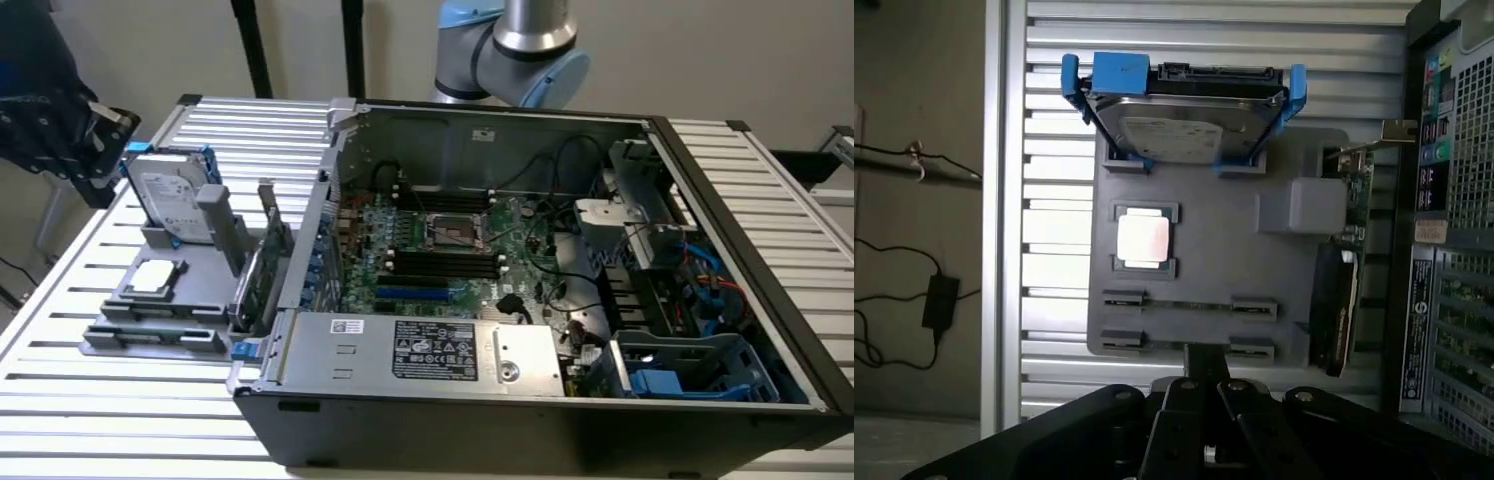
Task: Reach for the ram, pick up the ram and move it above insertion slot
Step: 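Reach for the ram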
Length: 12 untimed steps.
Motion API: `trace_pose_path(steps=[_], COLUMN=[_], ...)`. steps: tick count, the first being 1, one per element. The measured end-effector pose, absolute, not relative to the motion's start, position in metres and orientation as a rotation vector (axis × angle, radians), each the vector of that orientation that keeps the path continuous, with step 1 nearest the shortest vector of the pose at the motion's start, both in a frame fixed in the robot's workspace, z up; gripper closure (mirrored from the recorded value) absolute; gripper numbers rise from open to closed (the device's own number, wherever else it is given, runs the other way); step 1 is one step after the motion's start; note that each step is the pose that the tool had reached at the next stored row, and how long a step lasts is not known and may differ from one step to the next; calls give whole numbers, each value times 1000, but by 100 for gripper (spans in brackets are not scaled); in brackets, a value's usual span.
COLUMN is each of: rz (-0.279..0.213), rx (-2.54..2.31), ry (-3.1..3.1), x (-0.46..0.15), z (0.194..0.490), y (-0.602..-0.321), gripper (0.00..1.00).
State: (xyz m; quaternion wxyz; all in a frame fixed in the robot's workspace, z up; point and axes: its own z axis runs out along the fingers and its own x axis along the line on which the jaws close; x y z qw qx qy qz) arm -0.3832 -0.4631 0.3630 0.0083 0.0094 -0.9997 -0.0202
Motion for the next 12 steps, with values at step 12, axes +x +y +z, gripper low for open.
trace_pose_path(steps=[12], rz=[-61], rx=[30], ry=[-3111], x=[-365], z=[362], y=[-489], gripper=[89])
